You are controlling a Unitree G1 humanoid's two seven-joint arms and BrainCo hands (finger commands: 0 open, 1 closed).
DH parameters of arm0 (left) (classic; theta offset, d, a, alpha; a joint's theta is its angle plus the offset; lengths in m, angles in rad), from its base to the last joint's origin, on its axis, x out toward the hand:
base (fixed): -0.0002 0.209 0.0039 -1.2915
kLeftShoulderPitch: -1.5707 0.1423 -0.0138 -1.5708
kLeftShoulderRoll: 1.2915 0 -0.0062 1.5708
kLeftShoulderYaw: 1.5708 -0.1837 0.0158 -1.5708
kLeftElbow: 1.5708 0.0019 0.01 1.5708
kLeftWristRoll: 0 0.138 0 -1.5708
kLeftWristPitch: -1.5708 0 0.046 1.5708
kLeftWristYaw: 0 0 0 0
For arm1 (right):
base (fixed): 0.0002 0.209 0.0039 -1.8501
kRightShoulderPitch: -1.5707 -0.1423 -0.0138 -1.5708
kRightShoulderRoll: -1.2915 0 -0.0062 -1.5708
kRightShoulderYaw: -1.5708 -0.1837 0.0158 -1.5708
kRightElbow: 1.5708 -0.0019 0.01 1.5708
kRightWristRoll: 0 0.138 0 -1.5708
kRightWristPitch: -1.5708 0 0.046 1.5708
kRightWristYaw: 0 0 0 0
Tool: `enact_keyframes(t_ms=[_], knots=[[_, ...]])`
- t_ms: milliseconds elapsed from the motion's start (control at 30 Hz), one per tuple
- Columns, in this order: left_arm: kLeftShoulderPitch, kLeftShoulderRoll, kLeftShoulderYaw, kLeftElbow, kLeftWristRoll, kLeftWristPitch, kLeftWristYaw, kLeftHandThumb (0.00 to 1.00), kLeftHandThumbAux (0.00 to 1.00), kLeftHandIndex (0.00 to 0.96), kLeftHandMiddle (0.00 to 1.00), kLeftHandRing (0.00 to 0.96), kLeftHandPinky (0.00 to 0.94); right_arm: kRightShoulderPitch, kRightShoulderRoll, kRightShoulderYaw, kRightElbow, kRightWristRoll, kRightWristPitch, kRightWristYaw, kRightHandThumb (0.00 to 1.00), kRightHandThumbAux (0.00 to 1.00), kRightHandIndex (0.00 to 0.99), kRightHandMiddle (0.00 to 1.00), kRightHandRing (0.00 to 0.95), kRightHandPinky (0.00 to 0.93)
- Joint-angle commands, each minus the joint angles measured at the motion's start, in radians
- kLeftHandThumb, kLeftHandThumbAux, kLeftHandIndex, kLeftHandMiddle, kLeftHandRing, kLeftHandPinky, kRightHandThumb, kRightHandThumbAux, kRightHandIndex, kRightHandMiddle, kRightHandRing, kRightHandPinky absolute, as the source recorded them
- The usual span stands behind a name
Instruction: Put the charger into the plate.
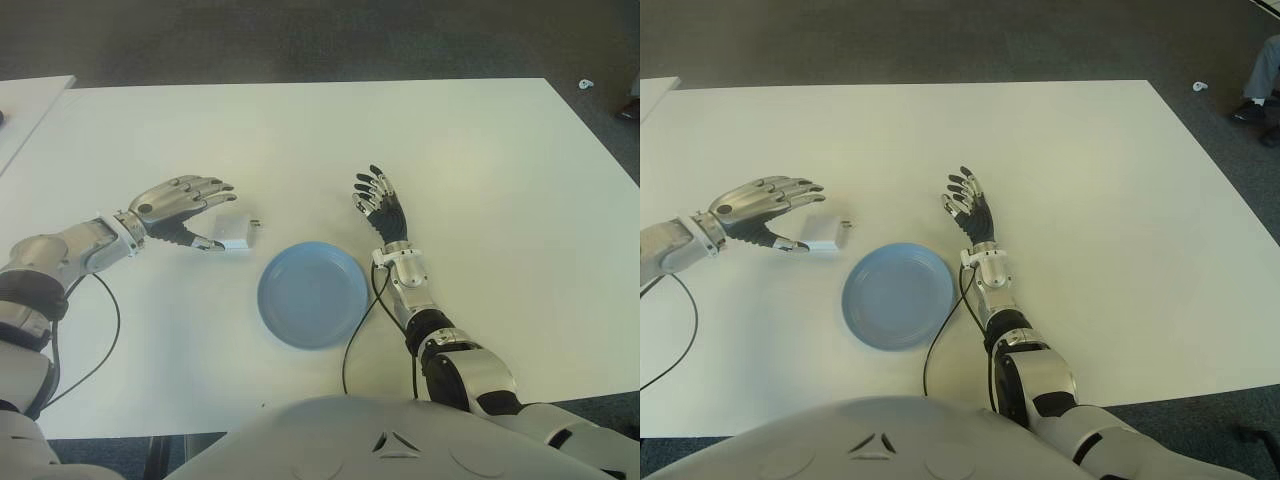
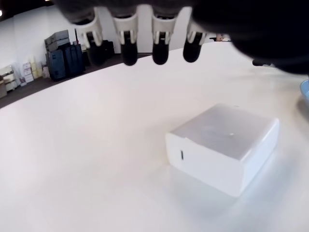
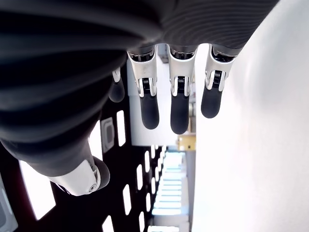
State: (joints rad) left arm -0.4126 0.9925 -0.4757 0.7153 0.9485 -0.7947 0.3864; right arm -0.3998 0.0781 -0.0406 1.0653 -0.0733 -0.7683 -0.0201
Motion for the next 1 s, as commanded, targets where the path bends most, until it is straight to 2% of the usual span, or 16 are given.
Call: enact_keyframes(t_ms=[33,467,1000], knots=[[0.024,0.011,0.011,-0.012,-0.008,0.013,-0.031,0.238,0.146,0.0,0.0,0.0,0.0,0.107,0.002,-0.005,0.06,0.009,0.041,-0.001,0.198,0.705,0.046,0.226,0.23,0.213],[0.035,-0.002,0.017,-0.008,-0.01,0.034,-0.061,0.244,0.145,0.0,0.0,0.0,0.0,0.109,0.005,-0.005,0.057,0.009,0.04,-0.002,0.203,0.712,0.045,0.235,0.238,0.216],[0.014,-0.029,0.0,0.043,0.006,0.039,-0.045,0.238,0.138,0.0,0.0,0.0,0.0,0.114,0.007,-0.003,0.053,0.007,0.032,-0.005,0.181,0.705,0.049,0.233,0.238,0.216]])
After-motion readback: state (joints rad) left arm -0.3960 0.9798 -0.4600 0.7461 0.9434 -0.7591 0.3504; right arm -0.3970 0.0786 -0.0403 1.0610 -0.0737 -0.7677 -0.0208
